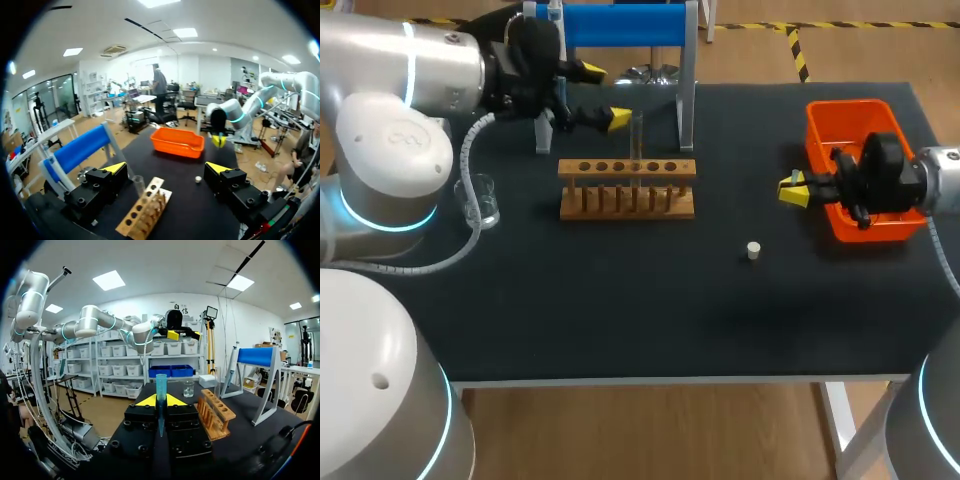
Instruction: Invert the test tube, pick up the pipette, mount the tip to pipette, aspirate from beaker and dispense into the tube, eject the tip, return the pipette, and cap with the stopper.
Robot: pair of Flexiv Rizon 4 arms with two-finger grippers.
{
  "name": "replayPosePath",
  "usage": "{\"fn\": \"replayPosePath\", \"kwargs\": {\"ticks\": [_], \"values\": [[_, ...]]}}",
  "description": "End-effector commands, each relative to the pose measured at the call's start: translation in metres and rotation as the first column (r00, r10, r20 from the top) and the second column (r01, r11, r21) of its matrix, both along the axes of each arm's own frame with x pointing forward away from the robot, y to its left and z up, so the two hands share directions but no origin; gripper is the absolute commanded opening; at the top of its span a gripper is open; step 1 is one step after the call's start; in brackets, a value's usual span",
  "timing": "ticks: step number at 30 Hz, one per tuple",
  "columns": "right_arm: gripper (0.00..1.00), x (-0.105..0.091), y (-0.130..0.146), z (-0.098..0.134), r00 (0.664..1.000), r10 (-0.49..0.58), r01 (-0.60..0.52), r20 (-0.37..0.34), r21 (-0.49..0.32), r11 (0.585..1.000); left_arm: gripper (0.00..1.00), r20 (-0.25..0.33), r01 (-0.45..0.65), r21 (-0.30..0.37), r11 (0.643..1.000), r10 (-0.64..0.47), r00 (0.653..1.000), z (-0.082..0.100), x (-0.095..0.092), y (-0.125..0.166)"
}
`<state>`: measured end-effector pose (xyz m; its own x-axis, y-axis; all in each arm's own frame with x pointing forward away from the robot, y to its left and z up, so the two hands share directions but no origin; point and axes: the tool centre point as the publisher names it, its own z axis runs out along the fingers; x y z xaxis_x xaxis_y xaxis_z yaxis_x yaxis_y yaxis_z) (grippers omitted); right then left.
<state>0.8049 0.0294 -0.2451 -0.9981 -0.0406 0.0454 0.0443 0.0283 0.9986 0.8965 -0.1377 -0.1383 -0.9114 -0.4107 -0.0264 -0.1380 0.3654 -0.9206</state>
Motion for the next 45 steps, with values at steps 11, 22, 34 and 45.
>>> {"fn": "replayPosePath", "kwargs": {"ticks": [11,22,34,45], "values": [[0.0,-0.001,0.0,0.001,1.0,-0.003,0.003,0.0,-0.002,1.0,1.0,0.067,-0.213,-0.082,0.974,0.219,0.973,-0.011,0.055,0.04],[0.0,-0.001,0.0,0.001,1.0,-0.003,0.003,0.0,-0.002,1.0,1.0,0.053,-0.452,-0.056,0.89,0.454,0.889,-0.012,0.096,0.057],[0.0,-0.001,0.0,0.001,1.0,-0.003,0.003,0.0,-0.002,1.0,1.0,0.018,-0.675,-0.058,0.736,0.677,0.736,-0.024,0.131,0.071],[0.0,-0.001,0.0,0.001,1.0,-0.003,0.003,0.0,-0.002,1.0,1.0,0.074,-0.819,-0.064,0.571,0.821,0.566,-0.031,0.151,0.08]]}}
